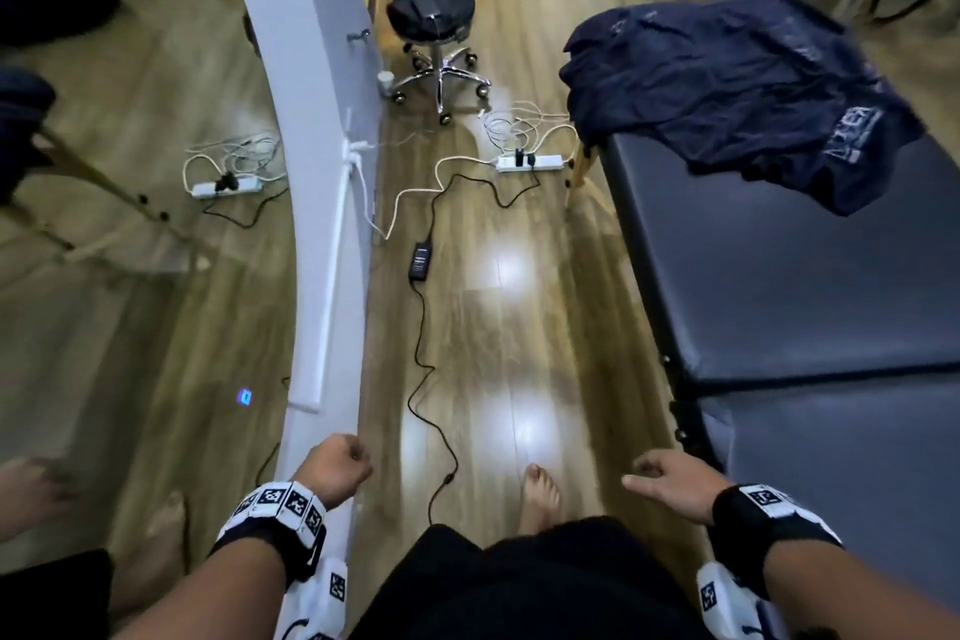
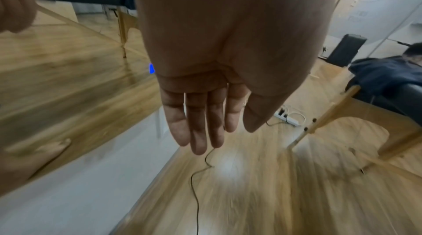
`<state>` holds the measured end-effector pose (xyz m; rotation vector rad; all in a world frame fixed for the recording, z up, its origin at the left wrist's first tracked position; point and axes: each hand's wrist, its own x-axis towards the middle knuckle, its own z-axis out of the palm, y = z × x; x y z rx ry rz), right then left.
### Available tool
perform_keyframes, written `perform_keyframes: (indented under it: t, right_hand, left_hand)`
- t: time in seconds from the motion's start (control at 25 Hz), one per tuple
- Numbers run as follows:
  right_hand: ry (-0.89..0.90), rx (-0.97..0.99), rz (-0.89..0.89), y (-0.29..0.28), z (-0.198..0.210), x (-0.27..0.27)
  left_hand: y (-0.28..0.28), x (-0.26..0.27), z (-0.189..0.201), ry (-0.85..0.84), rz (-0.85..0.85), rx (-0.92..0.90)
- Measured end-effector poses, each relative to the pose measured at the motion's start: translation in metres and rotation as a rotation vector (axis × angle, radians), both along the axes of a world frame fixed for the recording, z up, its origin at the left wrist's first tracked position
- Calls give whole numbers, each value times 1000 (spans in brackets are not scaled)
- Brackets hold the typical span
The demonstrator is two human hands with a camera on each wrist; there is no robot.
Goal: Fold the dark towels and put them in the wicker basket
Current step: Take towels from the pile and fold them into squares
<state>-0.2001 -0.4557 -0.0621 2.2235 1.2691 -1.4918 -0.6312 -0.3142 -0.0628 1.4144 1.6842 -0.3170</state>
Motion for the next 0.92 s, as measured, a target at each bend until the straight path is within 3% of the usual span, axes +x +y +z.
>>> perform_keyframes:
  t: [0.2,0.32,0.52,0.72,0.92]
  right_hand:
    - [-5,-11,92,99,-9,17]
    - [18,-47,46,147,-17,25]
    - [-54,-37,5,243,-9,53]
    - [-80,96,-148,336,25,73]
    - [2,165,-524,403,42,92]
  left_hand:
    - [84,21,14,-17,153,-30]
    - [134,29,6,-44,137,-105]
    - [271,49,-28,-78,20,-177]
    - [393,106,-22,-149,-83,-131]
    - [482,183,-15,-141,-331,-83]
